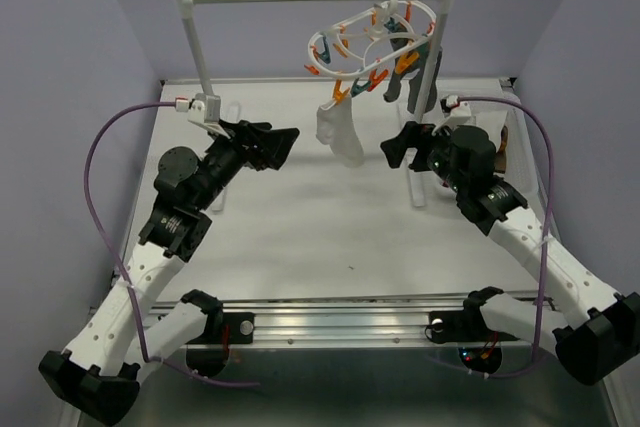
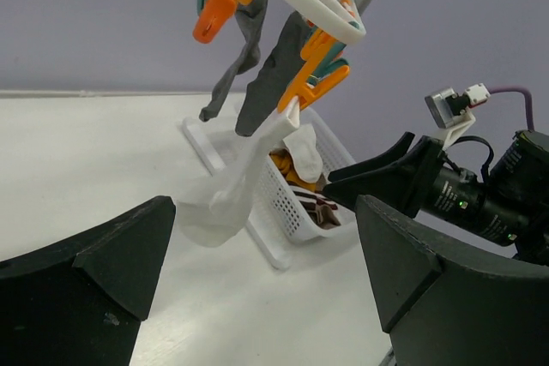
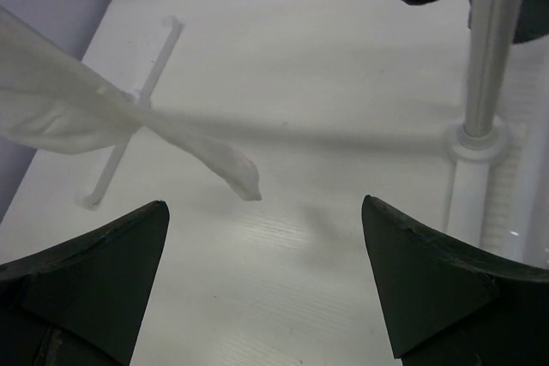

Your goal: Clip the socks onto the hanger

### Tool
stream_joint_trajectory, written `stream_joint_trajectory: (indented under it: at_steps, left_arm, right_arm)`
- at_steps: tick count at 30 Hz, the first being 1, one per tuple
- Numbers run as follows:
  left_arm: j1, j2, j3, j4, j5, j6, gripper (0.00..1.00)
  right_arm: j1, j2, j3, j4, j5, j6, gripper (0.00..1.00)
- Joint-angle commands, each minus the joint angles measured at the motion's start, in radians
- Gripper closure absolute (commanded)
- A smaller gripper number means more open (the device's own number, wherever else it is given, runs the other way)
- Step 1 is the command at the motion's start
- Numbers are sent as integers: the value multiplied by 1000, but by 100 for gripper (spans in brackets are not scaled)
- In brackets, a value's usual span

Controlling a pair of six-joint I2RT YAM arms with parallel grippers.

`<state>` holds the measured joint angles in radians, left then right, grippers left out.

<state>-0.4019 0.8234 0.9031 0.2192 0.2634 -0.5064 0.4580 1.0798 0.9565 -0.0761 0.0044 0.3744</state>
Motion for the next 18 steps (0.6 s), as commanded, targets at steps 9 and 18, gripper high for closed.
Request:
stream_joint_trajectory:
  at_steps: [9,18]
  left_arm:
    - [-300,140,85,-32,-179,129,1]
    - [-396,286,195,5,-139,233,1]
  right_arm:
    - [-108,-89,-84,-182,282,58,0]
    - [-329,-12,-50,-203,289,87,0]
